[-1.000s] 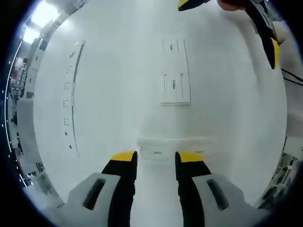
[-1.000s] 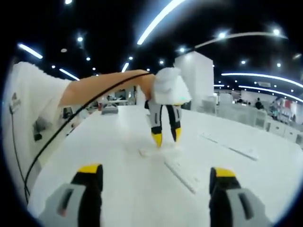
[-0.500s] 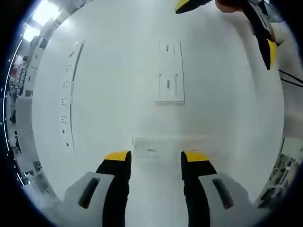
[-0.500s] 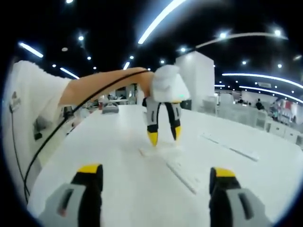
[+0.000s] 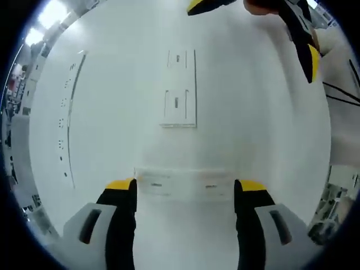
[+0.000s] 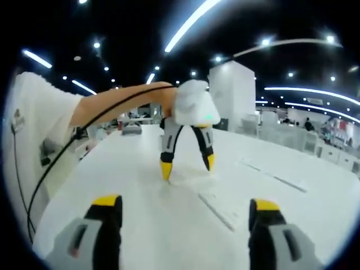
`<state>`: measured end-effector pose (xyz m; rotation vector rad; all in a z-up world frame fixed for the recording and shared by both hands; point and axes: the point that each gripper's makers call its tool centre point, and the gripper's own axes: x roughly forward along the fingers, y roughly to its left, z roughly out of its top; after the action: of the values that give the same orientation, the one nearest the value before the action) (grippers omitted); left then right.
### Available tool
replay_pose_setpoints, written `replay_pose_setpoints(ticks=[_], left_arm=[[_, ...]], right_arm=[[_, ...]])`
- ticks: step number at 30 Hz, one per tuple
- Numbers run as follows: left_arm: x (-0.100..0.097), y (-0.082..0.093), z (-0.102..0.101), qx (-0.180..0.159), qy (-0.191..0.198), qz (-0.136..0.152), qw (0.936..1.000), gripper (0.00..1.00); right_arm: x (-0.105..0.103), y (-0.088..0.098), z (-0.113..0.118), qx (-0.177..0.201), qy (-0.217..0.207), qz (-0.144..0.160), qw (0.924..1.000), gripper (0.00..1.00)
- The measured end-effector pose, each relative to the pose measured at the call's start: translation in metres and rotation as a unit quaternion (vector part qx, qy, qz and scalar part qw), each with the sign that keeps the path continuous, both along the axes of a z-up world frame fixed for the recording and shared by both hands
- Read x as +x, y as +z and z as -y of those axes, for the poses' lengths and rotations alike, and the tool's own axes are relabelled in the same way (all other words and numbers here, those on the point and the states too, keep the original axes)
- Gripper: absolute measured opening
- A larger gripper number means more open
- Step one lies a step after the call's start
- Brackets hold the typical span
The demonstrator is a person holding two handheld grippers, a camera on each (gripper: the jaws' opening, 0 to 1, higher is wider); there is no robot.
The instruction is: Locate the socket holder cover, grip the socket holder cover, clip it into the socket holder slot.
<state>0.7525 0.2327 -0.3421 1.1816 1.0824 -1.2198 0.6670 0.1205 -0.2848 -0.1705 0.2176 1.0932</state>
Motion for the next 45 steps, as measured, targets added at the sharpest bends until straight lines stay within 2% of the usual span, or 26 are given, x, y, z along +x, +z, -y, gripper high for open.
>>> replay_pose_setpoints(ticks=[2, 9, 17, 25, 28, 33, 36, 42, 43, 44, 45], left_arm=[[0.001, 0.0, 0.001, -0.003, -0.005, 0.007, 1.0, 0.74], [0.008, -0.001, -0.001, 0.002, -0.006, 0.021, 0.9998, 0.73], [0.01, -0.001, -0.004, 0.002, -0.002, 0.023, 0.9997, 0.73], [0.006, 0.004, -0.004, -0.018, -0.002, 0.032, 0.9993, 0.73], [0.001, 0.01, 0.0, -0.036, -0.004, 0.039, 0.9986, 0.75], [-0.006, 0.02, 0.012, -0.085, -0.013, 0.061, 0.9944, 0.78], [-0.015, 0.025, 0.025, -0.136, -0.013, 0.058, 0.989, 0.79], [-0.029, 0.04, 0.041, -0.227, -0.007, 0.061, 0.9719, 0.82], [-0.029, 0.045, 0.045, -0.251, -0.007, 0.068, 0.9655, 0.82], [-0.031, 0.047, 0.045, -0.259, -0.007, 0.068, 0.9633, 0.82], [-0.036, 0.051, 0.048, -0.282, 0.006, 0.061, 0.9575, 0.83]], right_arm=[[0.0, 0.0, 0.0, -0.001, 0.0, 0.001, 1.0, 0.93], [0.001, 0.0, 0.0, -0.001, 0.0, 0.0, 1.0, 0.93], [0.001, 0.0, -0.001, -0.001, 0.001, 0.0, 1.0, 0.93], [0.0, 0.001, -0.003, -0.001, 0.002, 0.001, 1.0, 0.93], [0.0, 0.002, -0.002, 0.001, 0.002, 0.001, 1.0, 0.93], [-0.001, 0.003, -0.002, 0.002, 0.002, 0.002, 1.0, 0.93], [-0.001, 0.004, -0.002, 0.004, 0.001, 0.003, 1.0, 0.93], [-0.002, 0.007, -0.002, 0.009, -0.002, 0.007, 0.9999, 0.93], [-0.002, 0.007, -0.002, 0.009, -0.003, 0.007, 0.9999, 0.93], [-0.002, 0.008, -0.002, 0.01, -0.004, 0.007, 0.9999, 0.93], [-0.002, 0.008, -0.002, 0.011, -0.005, 0.007, 0.9999, 0.93]])
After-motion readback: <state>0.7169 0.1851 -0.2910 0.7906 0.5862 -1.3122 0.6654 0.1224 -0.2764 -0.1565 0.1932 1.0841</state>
